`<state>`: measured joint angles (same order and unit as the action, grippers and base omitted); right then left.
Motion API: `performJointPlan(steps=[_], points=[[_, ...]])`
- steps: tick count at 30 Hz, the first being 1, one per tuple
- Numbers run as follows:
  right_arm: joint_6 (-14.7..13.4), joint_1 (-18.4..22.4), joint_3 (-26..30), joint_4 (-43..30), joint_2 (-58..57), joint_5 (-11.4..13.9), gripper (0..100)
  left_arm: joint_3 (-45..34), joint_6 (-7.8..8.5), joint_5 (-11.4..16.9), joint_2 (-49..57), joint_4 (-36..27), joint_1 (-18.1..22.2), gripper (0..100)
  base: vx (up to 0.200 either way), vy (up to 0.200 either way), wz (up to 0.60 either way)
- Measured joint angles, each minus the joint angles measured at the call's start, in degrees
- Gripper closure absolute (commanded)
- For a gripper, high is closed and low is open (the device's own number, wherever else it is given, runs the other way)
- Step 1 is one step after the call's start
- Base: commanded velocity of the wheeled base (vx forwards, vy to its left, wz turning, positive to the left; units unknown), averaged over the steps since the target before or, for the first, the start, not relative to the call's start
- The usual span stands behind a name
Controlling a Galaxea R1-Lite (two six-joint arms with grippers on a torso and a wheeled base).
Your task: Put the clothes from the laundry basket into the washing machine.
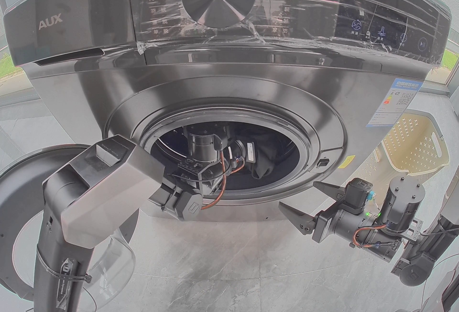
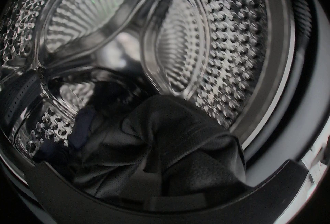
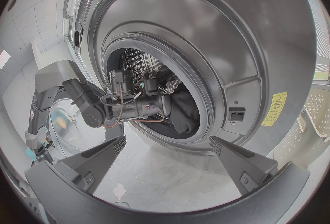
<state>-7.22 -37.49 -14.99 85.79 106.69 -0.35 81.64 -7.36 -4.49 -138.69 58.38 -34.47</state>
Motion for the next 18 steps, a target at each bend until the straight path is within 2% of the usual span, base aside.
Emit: performJointPlan(steps=[3, 8, 11, 18], points=[[0.0, 0.0, 0.0, 0.0, 0.1, 0.0, 0, 5.5, -1.11, -3.7, -2.0, 0.1, 0.8, 100, 0.000, 0.000, 0.00], [0.0, -0.1, 0.1, 0.0, 0.4, 0.0, 0, 13.0, -2.60, -7.9, -5.4, -0.7, 3.4, 100, 0.000, 0.000, 0.00], [0.0, -0.2, 0.1, 0.0, 0.6, 0.0, 0, 16.9, -3.41, -9.1, -7.2, -2.0, 5.0, 100, 0.000, 0.000, 0.00], [-0.1, -0.4, 0.1, 0.0, 1.1, 0.0, 0, 24.3, -5.00, -9.7, -9.8, -5.2, 7.1, 100, 0.000, 0.000, 0.00]])
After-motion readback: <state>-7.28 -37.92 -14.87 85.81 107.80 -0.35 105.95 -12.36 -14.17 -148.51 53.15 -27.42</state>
